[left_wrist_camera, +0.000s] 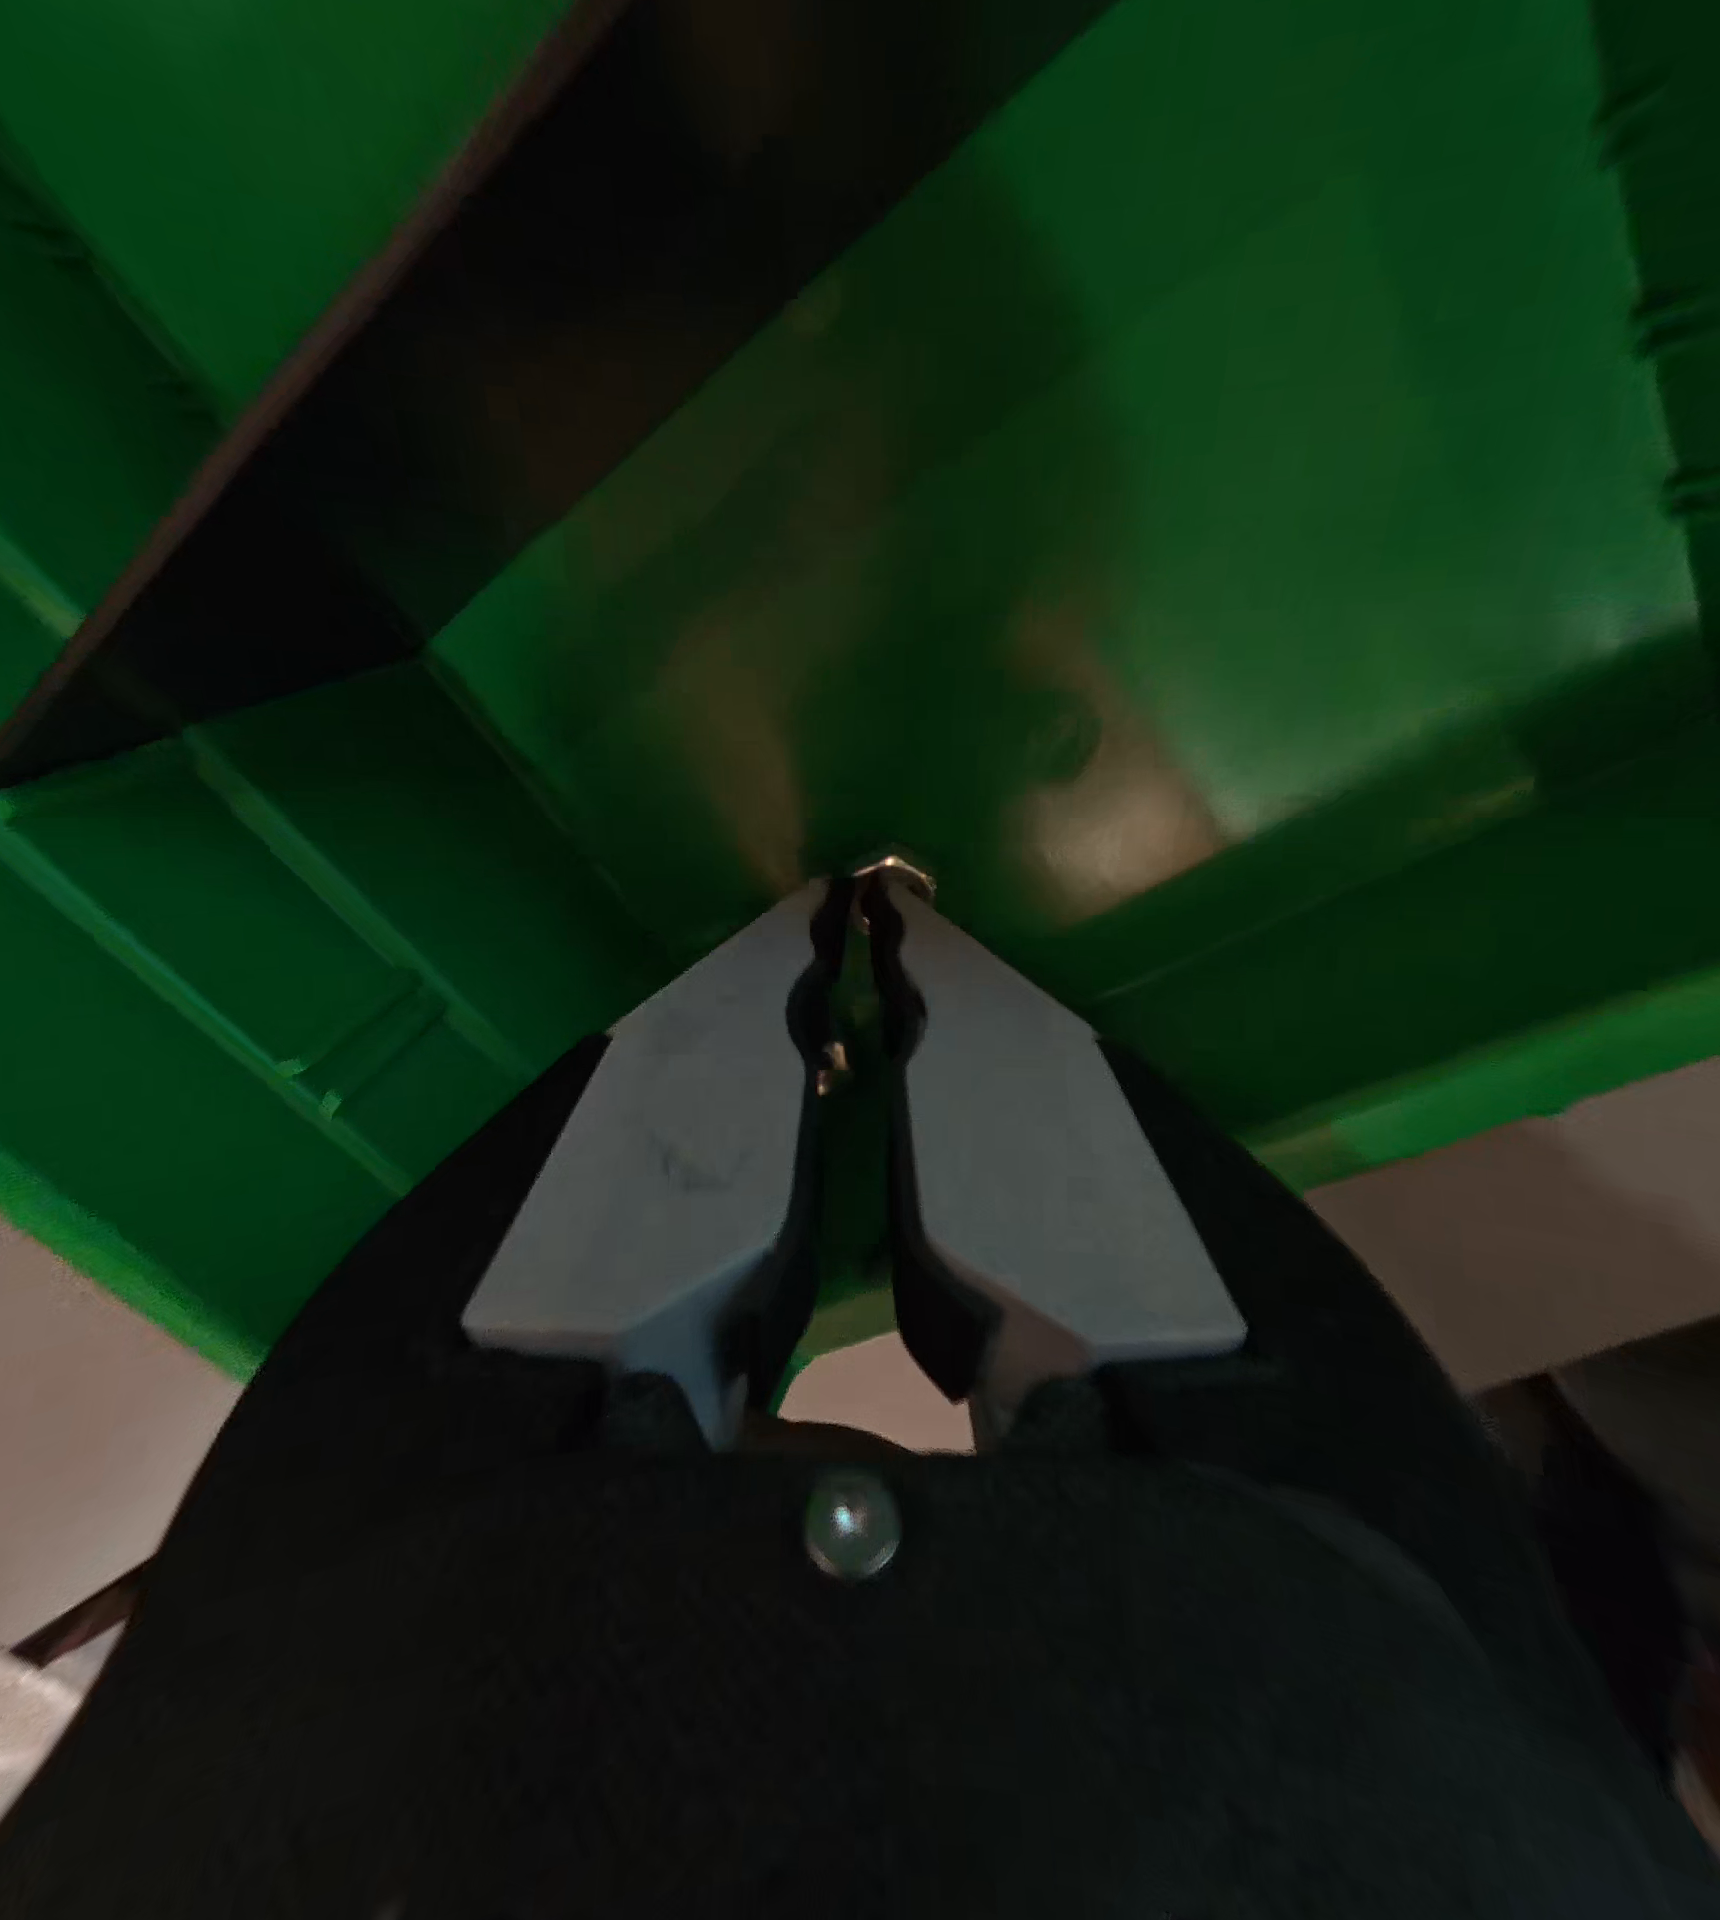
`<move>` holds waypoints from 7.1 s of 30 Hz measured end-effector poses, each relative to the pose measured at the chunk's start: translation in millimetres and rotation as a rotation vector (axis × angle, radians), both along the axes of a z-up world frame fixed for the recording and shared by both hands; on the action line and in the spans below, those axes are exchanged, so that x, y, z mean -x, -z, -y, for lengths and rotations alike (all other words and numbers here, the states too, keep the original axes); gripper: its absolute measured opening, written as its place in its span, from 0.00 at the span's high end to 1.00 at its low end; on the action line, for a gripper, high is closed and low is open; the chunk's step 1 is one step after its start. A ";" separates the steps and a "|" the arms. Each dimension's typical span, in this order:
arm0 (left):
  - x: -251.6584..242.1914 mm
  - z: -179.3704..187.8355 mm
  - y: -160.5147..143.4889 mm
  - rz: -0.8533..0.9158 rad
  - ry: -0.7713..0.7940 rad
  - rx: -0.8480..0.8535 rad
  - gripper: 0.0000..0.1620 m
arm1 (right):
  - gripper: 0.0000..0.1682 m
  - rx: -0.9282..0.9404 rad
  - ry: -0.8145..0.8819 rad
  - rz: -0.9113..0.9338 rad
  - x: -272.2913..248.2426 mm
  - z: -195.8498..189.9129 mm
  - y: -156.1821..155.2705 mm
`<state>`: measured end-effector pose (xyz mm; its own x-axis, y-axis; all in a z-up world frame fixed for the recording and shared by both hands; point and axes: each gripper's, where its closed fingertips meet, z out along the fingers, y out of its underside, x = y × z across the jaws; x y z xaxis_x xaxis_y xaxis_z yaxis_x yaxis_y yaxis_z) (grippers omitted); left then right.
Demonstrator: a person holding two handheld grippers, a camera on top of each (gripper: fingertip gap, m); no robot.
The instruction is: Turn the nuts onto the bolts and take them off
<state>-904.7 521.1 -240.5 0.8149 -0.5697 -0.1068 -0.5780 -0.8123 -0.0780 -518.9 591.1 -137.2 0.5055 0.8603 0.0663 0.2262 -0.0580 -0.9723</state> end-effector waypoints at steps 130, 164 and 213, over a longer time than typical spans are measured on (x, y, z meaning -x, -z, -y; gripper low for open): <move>-355.3 -38.0 -96.5 0.326 0.684 -0.932 0.88 | 0.92 0.229 -0.284 -0.185 28.4 39.9 -5.8; -363.2 -22.7 -142.6 1.526 0.258 -0.767 1.00 | 0.91 0.186 -0.377 -0.371 16.2 49.5 -42.4; -365.0 -29.3 -118.9 1.267 0.326 -0.824 0.96 | 0.89 0.321 -0.401 -0.284 26.9 47.9 -10.7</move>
<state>-539.7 550.5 -121.6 0.4675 -0.8673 0.1710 0.0726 -0.1552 -0.9852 -545.7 543.2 -126.5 0.0958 0.9426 -0.3200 0.0246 -0.3236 -0.9459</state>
